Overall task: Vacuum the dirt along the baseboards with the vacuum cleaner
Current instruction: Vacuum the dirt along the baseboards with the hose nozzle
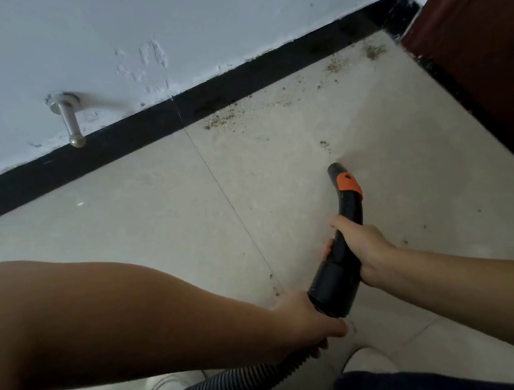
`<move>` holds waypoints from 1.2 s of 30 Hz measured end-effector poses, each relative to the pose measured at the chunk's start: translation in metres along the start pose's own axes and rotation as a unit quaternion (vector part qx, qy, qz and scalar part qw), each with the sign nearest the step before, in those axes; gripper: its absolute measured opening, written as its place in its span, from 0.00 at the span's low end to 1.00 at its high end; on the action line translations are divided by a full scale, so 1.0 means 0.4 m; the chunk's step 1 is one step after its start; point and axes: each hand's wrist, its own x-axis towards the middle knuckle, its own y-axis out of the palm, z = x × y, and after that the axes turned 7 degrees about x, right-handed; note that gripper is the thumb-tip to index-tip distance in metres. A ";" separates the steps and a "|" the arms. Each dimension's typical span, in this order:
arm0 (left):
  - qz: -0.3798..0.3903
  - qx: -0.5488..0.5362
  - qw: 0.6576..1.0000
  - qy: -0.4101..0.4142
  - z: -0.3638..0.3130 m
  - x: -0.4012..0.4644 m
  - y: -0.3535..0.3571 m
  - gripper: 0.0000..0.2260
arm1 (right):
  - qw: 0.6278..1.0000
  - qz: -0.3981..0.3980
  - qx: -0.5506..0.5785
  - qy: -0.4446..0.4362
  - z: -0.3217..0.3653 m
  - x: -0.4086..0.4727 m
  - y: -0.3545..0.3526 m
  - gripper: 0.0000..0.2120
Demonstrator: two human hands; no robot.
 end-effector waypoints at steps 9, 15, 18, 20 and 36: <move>-0.074 -0.024 0.997 0.019 -0.048 0.020 -0.032 0.07 | 0.998 0.062 -0.001 0.010 0.080 0.040 0.034 0.09; -0.066 -0.019 0.998 0.015 -0.031 0.023 -0.034 0.10 | 0.998 0.053 0.011 0.014 0.054 0.047 0.028 0.09; -0.048 -0.019 0.999 0.012 -0.035 0.027 -0.010 0.10 | 0.999 0.039 0.016 0.020 0.044 0.049 -0.002 0.09; -0.046 -0.016 0.999 0.017 -0.050 0.035 -0.007 0.09 | 0.999 0.035 0.017 0.018 0.055 0.053 -0.013 0.09; -0.065 0.000 0.997 0.033 -0.097 0.100 -0.040 0.10 | 0.999 0.002 0.039 -0.008 0.110 0.095 -0.017 0.08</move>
